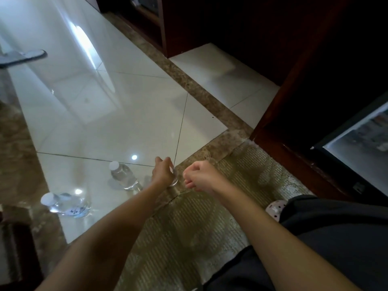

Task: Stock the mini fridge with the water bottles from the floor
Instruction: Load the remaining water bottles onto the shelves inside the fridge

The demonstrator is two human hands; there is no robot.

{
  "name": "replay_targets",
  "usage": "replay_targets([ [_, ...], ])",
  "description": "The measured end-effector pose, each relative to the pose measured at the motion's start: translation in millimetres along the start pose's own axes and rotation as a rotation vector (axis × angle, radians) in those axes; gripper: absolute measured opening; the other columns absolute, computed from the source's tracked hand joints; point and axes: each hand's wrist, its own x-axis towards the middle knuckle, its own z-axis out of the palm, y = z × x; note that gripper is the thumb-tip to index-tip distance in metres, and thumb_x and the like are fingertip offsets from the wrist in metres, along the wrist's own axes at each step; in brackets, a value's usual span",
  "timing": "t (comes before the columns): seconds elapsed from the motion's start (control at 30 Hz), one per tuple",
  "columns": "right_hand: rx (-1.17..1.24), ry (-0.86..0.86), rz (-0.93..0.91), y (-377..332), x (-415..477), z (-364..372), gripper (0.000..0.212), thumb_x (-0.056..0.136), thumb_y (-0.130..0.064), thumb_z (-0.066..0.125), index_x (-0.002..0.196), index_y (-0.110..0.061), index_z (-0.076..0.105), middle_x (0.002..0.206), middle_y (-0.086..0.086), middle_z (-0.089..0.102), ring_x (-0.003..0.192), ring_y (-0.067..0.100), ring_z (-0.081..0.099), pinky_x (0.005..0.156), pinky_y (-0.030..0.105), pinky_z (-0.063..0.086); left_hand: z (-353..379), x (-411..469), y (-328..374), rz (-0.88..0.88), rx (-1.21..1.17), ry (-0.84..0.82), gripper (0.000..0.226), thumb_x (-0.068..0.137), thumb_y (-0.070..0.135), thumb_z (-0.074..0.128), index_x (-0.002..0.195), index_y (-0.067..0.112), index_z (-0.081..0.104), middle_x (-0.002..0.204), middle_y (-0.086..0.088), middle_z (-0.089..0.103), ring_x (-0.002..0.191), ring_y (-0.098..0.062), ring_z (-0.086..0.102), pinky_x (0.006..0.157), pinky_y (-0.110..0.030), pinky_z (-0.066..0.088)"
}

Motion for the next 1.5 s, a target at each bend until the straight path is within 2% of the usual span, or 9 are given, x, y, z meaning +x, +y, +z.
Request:
replay_targets([
  [0.23,-0.106,0.079,-0.018,1,-4,-1,0.021,0.090,-0.013,0.050,0.106,-0.003,0.058,0.096,0.008,0.058,0.090,0.021,0.056,0.075,0.032,0.046,-21,-16,3,0.005,-0.067,-0.019,0.023,0.073,0.002,0.069,0.095,0.009,0.069,0.112,-0.012,0.055,0.095,-0.027,0.056,0.073,-0.027,0.045],
  [0.53,-0.167,0.210,0.115,28,-6,-36,0.007,0.084,-0.006,0.054,0.090,-0.010,0.057,0.086,0.008,0.057,0.080,0.021,0.052,0.065,0.034,0.047,-85,-60,68,0.447,-0.070,-0.228,0.019,0.063,-0.002,0.072,0.076,0.012,0.072,0.071,0.011,0.054,0.069,-0.005,0.048,0.053,-0.006,0.039],
  [0.63,-0.087,0.167,0.168,32,-20,-62,0.030,0.083,-0.008,0.061,0.112,-0.002,0.057,0.099,0.010,0.057,0.080,0.016,0.053,0.066,0.029,0.045,-103,-80,108,0.603,-0.026,-0.255,0.018,0.060,0.005,0.074,0.071,0.020,0.069,0.072,0.011,0.048,0.071,-0.003,0.043,0.059,-0.015,0.036],
  [0.77,-0.074,0.089,-0.030,35,-46,-97,0.061,0.074,-0.004,0.071,0.128,-0.003,0.043,0.123,0.012,0.054,0.102,0.019,0.054,0.081,0.033,0.051,-120,-104,171,0.732,-0.038,-0.354,0.021,0.050,0.006,0.063,0.057,0.026,0.062,0.073,0.006,0.051,0.072,-0.008,0.048,0.059,-0.017,0.042],
  [0.93,0.030,0.044,-0.217,47,-86,-150,0.061,0.069,0.005,0.073,0.123,-0.008,0.047,0.107,0.003,0.057,0.101,0.015,0.055,0.083,0.022,0.048,-118,-133,250,0.868,-0.057,-0.444,0.033,0.056,-0.018,0.051,0.052,0.014,0.058,0.070,0.006,0.049,0.065,-0.011,0.048,0.047,-0.018,0.040],
  [1.13,0.168,0.177,-0.317,58,-121,-217,0.058,0.074,-0.005,0.072,0.120,-0.029,0.045,0.108,-0.004,0.060,0.103,0.012,0.059,0.089,0.027,0.050,-100,-157,330,1.048,-0.054,-0.485,0.030,0.053,-0.018,0.048,0.052,0.010,0.056,0.068,0.001,0.052,0.059,-0.005,0.046,0.050,-0.011,0.040],
  [1.3,0.140,0.399,-0.298,87,-142,-270,0.027,0.075,0.007,0.067,0.089,-0.013,0.056,0.076,-0.004,0.054,0.069,0.008,0.055,0.057,0.008,0.047,-63,-165,383,1.064,-0.139,-0.523,0.036,0.054,-0.018,0.045,0.055,0.014,0.060,0.068,-0.001,0.059,0.064,-0.006,0.050,0.055,-0.014,0.042],
  [1.37,0.133,0.494,-0.259,107,-140,-290,0.039,0.073,0.004,0.070,0.107,-0.003,0.054,0.080,-0.002,0.054,0.073,0.009,0.055,0.064,0.017,0.050,-40,-167,405,1.072,-0.148,-0.551,0.037,0.059,-0.020,0.044,0.062,0.010,0.064,0.068,0.002,0.061,0.063,-0.009,0.052,0.049,-0.012,0.041],
  [1.5,0.192,0.644,-0.164,156,-125,-331,0.049,0.066,-0.004,0.076,0.110,-0.009,0.055,0.097,0.007,0.066,0.088,0.018,0.063,0.081,0.037,0.055,12,-158,440,1.030,-0.205,-0.604,0.037,0.071,-0.016,0.049,0.085,0.012,0.069,0.085,-0.004,0.064,0.067,-0.014,0.057,0.056,-0.022,0.049],
])
